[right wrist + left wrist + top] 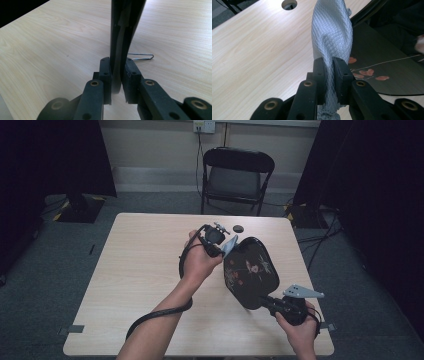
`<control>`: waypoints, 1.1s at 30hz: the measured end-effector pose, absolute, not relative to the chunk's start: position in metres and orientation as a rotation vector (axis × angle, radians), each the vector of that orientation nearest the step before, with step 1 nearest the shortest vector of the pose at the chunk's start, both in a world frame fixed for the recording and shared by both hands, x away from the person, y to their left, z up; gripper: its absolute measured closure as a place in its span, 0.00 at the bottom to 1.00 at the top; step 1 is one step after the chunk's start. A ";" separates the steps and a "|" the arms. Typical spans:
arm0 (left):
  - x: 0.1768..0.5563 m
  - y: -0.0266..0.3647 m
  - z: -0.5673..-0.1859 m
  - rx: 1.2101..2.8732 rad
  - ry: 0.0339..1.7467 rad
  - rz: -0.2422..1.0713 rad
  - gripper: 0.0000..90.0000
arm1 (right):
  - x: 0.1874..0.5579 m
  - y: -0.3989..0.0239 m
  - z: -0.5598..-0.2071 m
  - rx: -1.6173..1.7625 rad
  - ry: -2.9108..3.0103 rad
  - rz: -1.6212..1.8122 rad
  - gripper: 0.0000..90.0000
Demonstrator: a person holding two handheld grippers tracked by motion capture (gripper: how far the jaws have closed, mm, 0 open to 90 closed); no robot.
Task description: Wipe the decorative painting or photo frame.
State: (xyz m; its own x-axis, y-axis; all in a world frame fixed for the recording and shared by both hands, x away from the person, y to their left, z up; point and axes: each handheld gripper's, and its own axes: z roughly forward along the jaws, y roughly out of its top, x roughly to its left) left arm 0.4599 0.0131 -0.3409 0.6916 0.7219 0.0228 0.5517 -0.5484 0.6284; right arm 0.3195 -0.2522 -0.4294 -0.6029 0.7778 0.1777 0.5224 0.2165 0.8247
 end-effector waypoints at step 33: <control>0.446 0.026 -0.440 2.368 1.018 0.191 0.90 | 0.320 -0.251 -0.430 1.218 2.215 1.338 0.88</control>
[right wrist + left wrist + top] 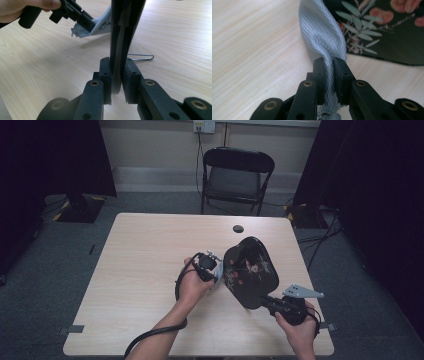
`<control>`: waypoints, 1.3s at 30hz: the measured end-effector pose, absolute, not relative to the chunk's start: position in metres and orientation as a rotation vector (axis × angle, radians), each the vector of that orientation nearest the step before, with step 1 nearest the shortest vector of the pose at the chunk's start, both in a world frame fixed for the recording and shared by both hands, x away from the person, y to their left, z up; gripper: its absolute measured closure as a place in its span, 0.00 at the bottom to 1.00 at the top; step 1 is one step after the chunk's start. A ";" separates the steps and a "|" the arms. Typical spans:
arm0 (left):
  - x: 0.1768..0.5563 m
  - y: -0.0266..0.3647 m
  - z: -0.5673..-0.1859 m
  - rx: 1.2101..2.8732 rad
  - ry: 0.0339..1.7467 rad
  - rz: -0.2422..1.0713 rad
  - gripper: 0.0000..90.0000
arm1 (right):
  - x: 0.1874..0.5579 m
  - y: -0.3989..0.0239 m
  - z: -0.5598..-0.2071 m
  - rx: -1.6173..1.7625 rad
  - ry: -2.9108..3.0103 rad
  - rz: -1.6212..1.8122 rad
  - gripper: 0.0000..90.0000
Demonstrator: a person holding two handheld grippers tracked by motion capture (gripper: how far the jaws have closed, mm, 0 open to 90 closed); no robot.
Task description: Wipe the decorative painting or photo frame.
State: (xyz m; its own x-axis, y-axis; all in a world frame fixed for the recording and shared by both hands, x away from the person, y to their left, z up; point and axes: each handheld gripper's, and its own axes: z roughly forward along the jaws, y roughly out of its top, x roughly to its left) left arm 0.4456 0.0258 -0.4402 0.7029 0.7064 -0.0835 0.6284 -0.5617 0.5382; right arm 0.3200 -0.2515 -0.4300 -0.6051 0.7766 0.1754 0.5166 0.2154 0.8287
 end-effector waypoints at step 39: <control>0.429 0.082 -0.447 2.365 1.087 0.214 0.83 | 0.318 -0.254 -0.430 1.191 2.204 1.316 0.62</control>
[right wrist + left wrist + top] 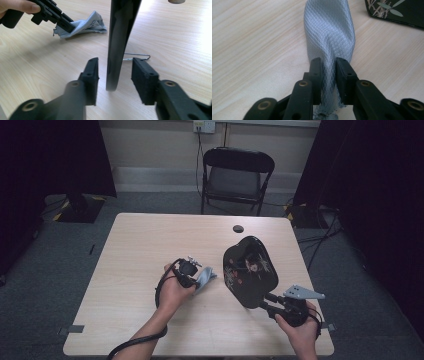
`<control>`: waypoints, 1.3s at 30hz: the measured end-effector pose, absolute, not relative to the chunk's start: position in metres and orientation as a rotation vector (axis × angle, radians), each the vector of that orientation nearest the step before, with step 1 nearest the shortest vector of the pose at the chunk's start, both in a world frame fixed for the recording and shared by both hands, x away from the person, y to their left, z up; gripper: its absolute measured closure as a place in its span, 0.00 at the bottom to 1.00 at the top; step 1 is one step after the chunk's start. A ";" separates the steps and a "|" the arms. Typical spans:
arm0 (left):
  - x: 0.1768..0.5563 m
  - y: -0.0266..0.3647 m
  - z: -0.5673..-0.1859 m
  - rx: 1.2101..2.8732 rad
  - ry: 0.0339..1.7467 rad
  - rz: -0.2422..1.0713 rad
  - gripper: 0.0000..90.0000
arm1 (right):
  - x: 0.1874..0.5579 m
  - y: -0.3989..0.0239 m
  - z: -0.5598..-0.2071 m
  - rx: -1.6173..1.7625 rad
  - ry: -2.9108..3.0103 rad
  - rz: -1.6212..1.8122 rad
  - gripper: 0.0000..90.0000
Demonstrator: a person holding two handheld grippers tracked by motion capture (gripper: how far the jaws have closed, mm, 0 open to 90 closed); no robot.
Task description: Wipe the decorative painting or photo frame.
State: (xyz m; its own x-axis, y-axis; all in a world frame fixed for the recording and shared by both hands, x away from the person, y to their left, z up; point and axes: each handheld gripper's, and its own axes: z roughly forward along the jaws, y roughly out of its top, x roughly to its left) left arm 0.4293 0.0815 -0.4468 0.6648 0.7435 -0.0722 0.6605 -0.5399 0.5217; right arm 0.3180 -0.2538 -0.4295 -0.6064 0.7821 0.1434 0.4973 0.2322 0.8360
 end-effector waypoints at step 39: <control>0.416 0.121 -0.439 2.269 1.026 0.136 0.35 | 0.313 -0.277 -0.443 1.242 2.251 1.263 0.31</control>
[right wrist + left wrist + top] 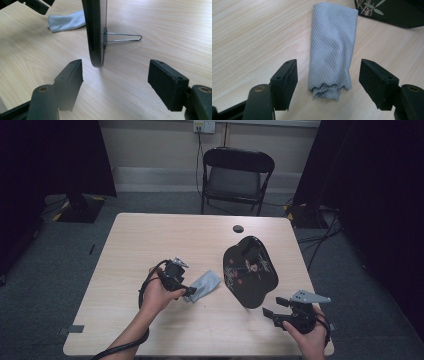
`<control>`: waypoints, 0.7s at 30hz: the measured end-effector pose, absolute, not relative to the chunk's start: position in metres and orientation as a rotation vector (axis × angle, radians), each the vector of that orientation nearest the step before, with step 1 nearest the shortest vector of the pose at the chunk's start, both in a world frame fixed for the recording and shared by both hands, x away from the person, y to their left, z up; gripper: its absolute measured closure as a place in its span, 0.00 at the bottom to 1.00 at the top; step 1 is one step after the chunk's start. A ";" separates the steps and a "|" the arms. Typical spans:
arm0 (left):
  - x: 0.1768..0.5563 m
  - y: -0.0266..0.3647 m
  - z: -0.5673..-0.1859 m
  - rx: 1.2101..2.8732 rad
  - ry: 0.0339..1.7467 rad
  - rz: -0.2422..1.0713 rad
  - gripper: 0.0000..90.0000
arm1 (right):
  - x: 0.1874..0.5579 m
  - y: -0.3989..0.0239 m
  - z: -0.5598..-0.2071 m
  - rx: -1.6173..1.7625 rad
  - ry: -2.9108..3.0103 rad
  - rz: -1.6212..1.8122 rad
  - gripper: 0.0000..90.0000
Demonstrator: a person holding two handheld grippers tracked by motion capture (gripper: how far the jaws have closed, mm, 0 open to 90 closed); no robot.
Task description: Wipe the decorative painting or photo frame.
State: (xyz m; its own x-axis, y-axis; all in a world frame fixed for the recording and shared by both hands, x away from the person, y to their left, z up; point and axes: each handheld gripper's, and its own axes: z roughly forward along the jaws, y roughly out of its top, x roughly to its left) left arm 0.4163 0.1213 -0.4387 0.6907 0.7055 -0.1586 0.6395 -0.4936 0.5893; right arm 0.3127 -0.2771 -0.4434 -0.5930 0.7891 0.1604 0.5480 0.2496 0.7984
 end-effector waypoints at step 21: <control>0.411 0.139 -0.442 2.249 1.048 0.112 0.31 | 0.310 -0.286 -0.448 1.252 2.260 1.243 0.26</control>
State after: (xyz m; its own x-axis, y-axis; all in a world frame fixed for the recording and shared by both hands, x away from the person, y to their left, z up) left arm 0.4110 0.1394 -0.4422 0.6775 0.7119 -0.1850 0.6569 -0.4725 0.5875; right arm 0.3103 -0.2863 -0.4478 -0.5883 0.7931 0.1577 0.5578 0.2568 0.7893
